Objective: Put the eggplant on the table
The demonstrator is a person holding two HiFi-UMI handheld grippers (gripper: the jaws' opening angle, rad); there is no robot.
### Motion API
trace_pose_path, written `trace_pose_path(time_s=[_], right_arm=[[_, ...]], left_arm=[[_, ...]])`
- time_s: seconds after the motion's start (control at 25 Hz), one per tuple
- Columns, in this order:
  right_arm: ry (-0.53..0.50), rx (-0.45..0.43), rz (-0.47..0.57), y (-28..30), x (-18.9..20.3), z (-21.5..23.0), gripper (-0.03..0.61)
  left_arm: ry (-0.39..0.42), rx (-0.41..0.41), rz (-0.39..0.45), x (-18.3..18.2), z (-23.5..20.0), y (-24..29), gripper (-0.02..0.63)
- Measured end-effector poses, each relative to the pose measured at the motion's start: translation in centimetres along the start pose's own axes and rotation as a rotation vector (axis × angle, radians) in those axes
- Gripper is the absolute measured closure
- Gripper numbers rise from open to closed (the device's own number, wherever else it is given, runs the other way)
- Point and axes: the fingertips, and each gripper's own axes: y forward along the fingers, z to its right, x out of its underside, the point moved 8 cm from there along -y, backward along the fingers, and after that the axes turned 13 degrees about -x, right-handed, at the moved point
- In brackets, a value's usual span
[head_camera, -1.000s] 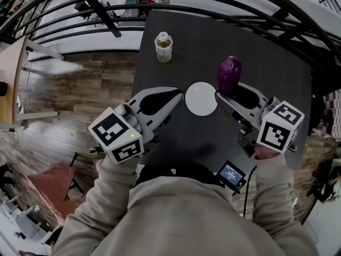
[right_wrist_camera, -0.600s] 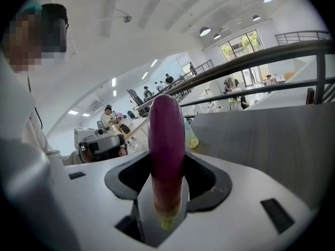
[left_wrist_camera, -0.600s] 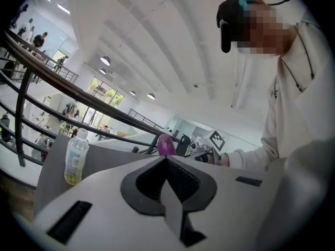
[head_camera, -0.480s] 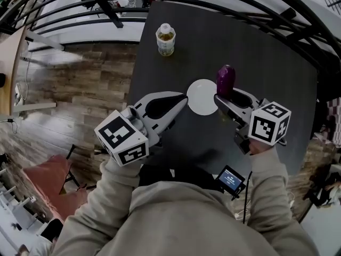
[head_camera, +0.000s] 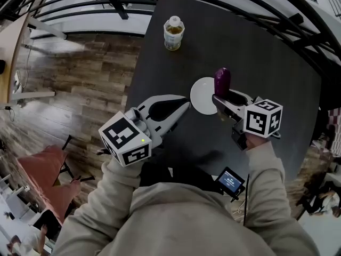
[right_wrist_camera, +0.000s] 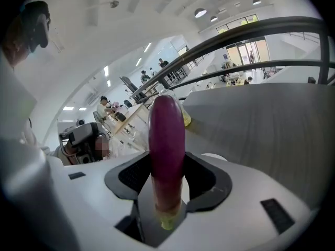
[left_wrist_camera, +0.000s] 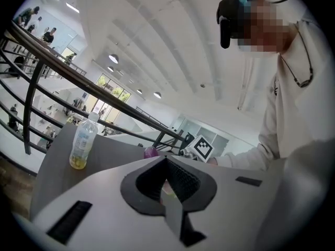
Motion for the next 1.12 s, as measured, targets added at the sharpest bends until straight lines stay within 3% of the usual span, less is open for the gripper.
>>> trace_pose_path(time_s=[0.56,1.12], right_arm=[[0.082,0.052,-0.12,3.5,2.9,5.1,0.367],[0.136,0.166,-0.214,6.1,4.7,7.9,0.367]], left_arm=[[-0.042,-0.031,0.015,1.4,-0.4,-1.2,0.607],[-0.07,-0.07,0.029,1.7,-2.1,-3.3,0.607]])
